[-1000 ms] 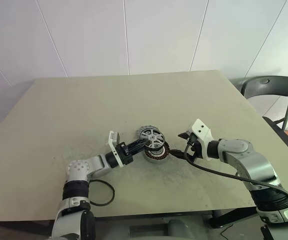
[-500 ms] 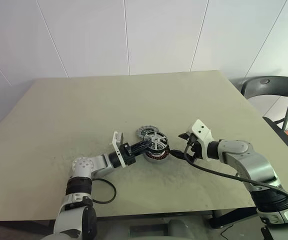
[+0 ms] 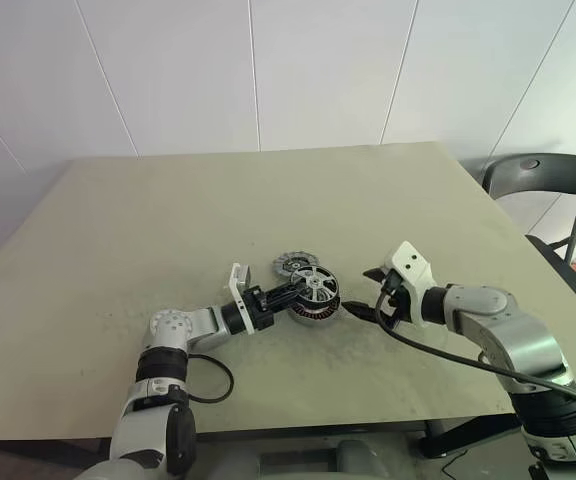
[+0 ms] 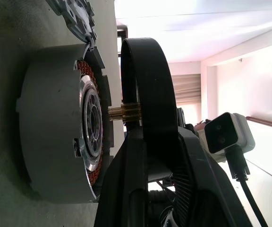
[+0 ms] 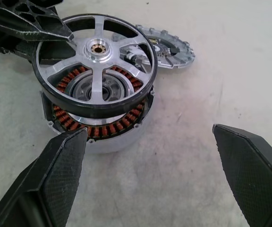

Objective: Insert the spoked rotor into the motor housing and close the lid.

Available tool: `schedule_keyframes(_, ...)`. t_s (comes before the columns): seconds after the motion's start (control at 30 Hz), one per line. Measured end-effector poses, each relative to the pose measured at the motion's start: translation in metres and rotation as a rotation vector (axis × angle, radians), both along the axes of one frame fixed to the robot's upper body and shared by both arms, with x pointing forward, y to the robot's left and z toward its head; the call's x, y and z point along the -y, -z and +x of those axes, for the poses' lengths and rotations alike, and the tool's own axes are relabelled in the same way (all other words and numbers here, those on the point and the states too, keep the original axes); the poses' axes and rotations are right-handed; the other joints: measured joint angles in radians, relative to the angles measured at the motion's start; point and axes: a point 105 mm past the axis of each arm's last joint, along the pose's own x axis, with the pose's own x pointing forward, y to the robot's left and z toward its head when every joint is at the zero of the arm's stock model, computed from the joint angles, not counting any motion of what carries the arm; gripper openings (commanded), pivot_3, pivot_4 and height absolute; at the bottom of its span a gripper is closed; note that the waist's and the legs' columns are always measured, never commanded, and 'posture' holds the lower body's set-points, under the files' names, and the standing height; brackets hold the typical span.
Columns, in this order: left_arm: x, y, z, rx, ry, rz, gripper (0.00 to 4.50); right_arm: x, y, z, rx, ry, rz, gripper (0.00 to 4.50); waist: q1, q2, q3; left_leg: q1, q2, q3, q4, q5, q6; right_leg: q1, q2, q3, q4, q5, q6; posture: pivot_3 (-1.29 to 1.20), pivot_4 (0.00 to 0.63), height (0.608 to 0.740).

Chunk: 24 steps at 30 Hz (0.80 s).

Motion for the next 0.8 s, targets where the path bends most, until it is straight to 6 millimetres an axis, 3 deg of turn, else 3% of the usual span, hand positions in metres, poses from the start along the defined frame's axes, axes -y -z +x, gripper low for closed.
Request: schedule_keyframes(0.8, 0.0096, 0.0036, 0.0047, -0.010, 0.037, 0.016, 0.41, 0.0031, -0.0009, -0.0060, 0.006, 0.045, -0.013, 4.50, 0.025, 0.000, 0.000, 0.002, 0.000, 0.000, 0.000, 0.000, 0.000, 0.002, 0.000, 0.000, -0.001, -0.001, 0.001, 0.00, 0.000, 0.740)
